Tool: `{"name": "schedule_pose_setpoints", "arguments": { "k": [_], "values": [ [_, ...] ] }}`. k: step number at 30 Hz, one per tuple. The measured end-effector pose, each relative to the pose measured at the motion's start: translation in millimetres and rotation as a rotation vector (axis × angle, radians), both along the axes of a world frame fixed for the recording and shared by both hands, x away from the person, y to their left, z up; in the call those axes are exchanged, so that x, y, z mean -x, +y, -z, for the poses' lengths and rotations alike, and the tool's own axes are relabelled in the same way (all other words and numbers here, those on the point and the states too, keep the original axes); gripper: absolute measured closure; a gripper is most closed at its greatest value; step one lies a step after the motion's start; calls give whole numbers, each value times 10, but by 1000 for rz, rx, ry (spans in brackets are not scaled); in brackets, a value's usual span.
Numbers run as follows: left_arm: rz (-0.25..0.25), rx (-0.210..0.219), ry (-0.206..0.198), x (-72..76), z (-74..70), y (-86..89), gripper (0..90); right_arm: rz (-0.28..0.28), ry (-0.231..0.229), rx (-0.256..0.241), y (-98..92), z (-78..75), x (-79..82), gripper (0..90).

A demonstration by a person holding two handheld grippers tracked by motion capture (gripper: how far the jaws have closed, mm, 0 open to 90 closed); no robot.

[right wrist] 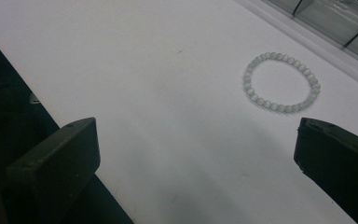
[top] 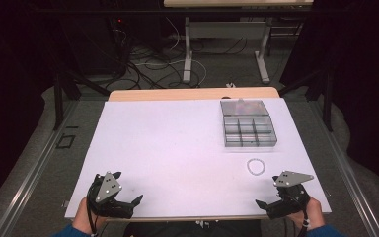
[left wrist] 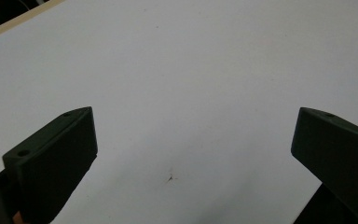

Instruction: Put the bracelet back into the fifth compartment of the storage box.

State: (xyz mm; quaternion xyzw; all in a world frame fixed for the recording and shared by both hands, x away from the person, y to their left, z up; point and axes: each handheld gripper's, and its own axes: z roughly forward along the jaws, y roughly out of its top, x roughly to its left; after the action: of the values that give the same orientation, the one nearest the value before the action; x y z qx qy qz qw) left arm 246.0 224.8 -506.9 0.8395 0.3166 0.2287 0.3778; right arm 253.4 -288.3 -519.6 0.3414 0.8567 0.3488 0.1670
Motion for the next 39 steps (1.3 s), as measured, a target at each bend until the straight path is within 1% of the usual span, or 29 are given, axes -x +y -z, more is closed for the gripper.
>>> {"name": "schedule_pose_setpoints", "arguments": {
  "k": [2,4,6,10,11,12,13,14,15,17,18,20,21,22,24,25,26,27,28,29,34,35,39],
  "values": [
    [0,2,1,1,1,-1,3,3,8,0,4,-3,6,0],
    [-2,-2,0,1,0,-2,3,5,0,4,4,-6,8,0],
    [1,-4,2,0,1,-4,3,8,7,0,9,-5,11,0],
    [-1,-4,2,1,3,-9,3,-3,-13,0,20,-3,-8,0],
    [-1,-3,1,2,4,-10,3,7,-14,2,30,-7,-3,0],
    [-1,-5,2,3,4,-10,3,-5,-5,3,32,-12,-9,0],
    [0,1,7,4,7,-14,3,5,-3,3,43,-14,-7,0],
    [0,1,7,4,7,-14,3,-1,-6,4,48,-15,-16,0],
    [-1,0,7,3,6,-15,3,-4,4,9,57,-17,-21,0],
    [1,2,9,2,8,-13,3,-5,0,1,75,-7,-40,0],
    [0,4,9,1,9,-11,3,-8,0,7,81,-10,-47,0],
    [2,2,8,-2,8,-6,3,-1,-7,7,93,-16,-59,0],
    [-1,-1,6,-1,6,-4,3,3,-15,-3,98,-16,-65,0],
    [-1,-2,5,2,5,-4,3,5,-7,3,98,-30,-69,0],
    [-3,-3,7,7,2,-5,3,11,-25,-7,110,-32,-83,0],
    [-3,3,5,14,-1,-4,3,13,-13,2,109,-49,-84,0],
    [-3,3,5,14,-1,-4,3,13,-13,2,109,-49,-84,0],
    [-4,-11,-8,12,-9,2,3,10,-19,1,122,-53,-100,0],
    [-4,-9,-6,15,-9,1,3,17,-27,-7,130,-49,-110,0],
    [-3,-10,-6,18,-9,-1,3,16,-15,7,129,-60,-124,0],
    [-1,-8,-5,19,-10,-1,2,28,-17,-4,154,-31,-200,0],
    [0,1,5,15,-4,-5,2,23,-8,-5,154,-20,-244,0],
    [3,7,9,11,3,-10,2,29,8,-4,166,23,-334,0]
  ]
}}
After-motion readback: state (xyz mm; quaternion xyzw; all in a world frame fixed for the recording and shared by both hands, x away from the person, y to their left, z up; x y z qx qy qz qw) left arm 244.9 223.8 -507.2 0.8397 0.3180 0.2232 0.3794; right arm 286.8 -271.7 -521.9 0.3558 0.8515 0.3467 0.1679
